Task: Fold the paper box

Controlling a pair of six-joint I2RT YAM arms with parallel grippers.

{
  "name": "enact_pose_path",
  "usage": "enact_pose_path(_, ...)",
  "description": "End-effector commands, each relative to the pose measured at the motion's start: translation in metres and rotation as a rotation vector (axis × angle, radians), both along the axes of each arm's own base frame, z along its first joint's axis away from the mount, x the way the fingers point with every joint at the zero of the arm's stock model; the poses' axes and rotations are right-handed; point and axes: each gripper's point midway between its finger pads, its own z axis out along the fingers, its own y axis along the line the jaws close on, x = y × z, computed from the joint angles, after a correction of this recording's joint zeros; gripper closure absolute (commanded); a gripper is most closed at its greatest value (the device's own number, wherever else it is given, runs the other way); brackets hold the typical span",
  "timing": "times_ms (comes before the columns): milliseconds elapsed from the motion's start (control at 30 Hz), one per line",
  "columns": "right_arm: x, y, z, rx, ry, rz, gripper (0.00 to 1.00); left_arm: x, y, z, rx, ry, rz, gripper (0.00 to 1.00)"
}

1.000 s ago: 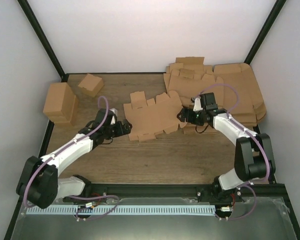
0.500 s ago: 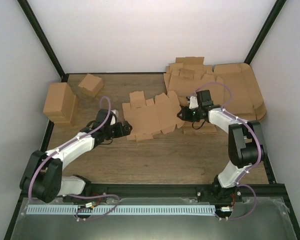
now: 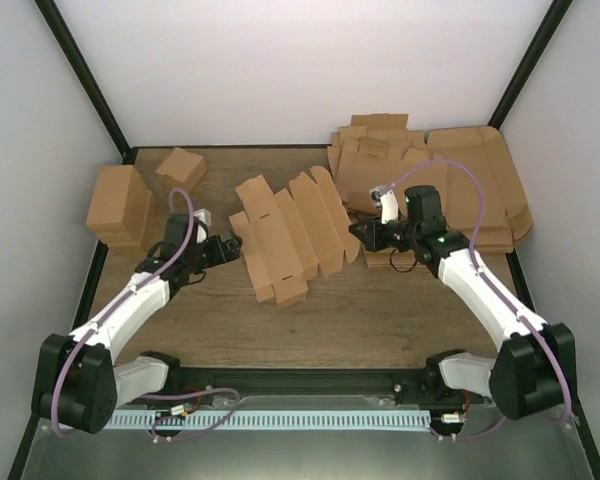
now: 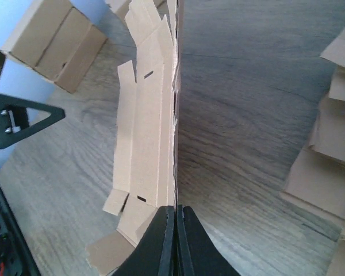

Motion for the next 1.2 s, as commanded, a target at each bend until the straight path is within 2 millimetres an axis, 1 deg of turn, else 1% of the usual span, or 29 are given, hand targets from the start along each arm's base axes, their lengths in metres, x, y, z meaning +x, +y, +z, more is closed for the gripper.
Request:
enact_pose_path(0, -0.022, 0.003, 0.025, 0.043, -0.042, 0.04, 0.99, 0.001, -0.004, 0.008, -0.017, -0.05, -0.045, 0.03)
enact_pose_path(67, -0.029, 0.002, 0.034, 0.054, -0.065, 0.044, 0.99, 0.001, -0.005, 0.006, -0.022, -0.049, -0.05, 0.07)
enact_pose_path(133, -0.034, 0.0, 0.04, 0.06, -0.085, 0.039, 0.99, -0.001, -0.005, 0.002, -0.026, -0.041, -0.049, 0.15)
enact_pose_path(200, -0.038, -0.002, 0.04, 0.06, -0.093, 0.035, 0.99, -0.006, -0.007, -0.001, -0.048, -0.04, -0.055, 0.23)
enact_pose_path(300, -0.041, -0.001, 0.034, 0.063, -0.069, 0.047, 0.99, -0.013, -0.013, -0.007, -0.103, -0.051, -0.075, 0.26)
enact_pose_path(400, -0.045, 0.0, 0.031, 0.071, -0.055, 0.058, 0.99, -0.015, -0.017, -0.017, -0.129, -0.06, -0.087, 0.28)
enact_pose_path(500, -0.048, 0.0, 0.031, 0.079, -0.059, 0.056, 0.99, -0.01, -0.021, -0.024, -0.138, -0.073, -0.105, 0.29)
enact_pose_path(600, -0.048, 0.0, 0.028, 0.082, -0.049, 0.058, 0.99, -0.002, -0.027, -0.031, -0.153, -0.081, -0.124, 0.33)
enact_pose_path(700, -0.046, 0.001, 0.022, 0.073, -0.036, 0.06, 0.99, 0.008, -0.034, -0.039, -0.173, -0.068, -0.148, 0.42)
enact_pose_path(767, -0.045, 0.001, 0.019, 0.066, -0.032, 0.057, 0.99, 0.014, -0.035, -0.047, -0.182, -0.041, -0.144, 0.45)
enact_pose_path(800, -0.043, 0.0, 0.017, 0.061, -0.033, 0.052, 0.99, 0.017, -0.035, -0.049, -0.194, -0.034, -0.145, 0.48)
enact_pose_path(867, -0.041, -0.001, 0.015, 0.056, -0.032, 0.042, 0.99, 0.021, -0.032, -0.056, -0.211, -0.007, -0.128, 0.5)
enact_pose_path(1000, -0.039, -0.001, 0.01, 0.061, -0.022, 0.034, 0.99, 0.026, -0.027, -0.068, -0.24, 0.034, -0.109, 0.5)
enact_pose_path(1067, -0.04, -0.001, 0.006, 0.059, -0.014, 0.033, 0.99, 0.026, -0.032, -0.066, -0.291, 0.026, -0.131, 0.5)
enact_pose_path(1167, -0.041, -0.002, 0.0, 0.052, -0.004, 0.024, 0.99, 0.026, -0.049, -0.067, -0.38, 0.044, -0.21, 0.5)
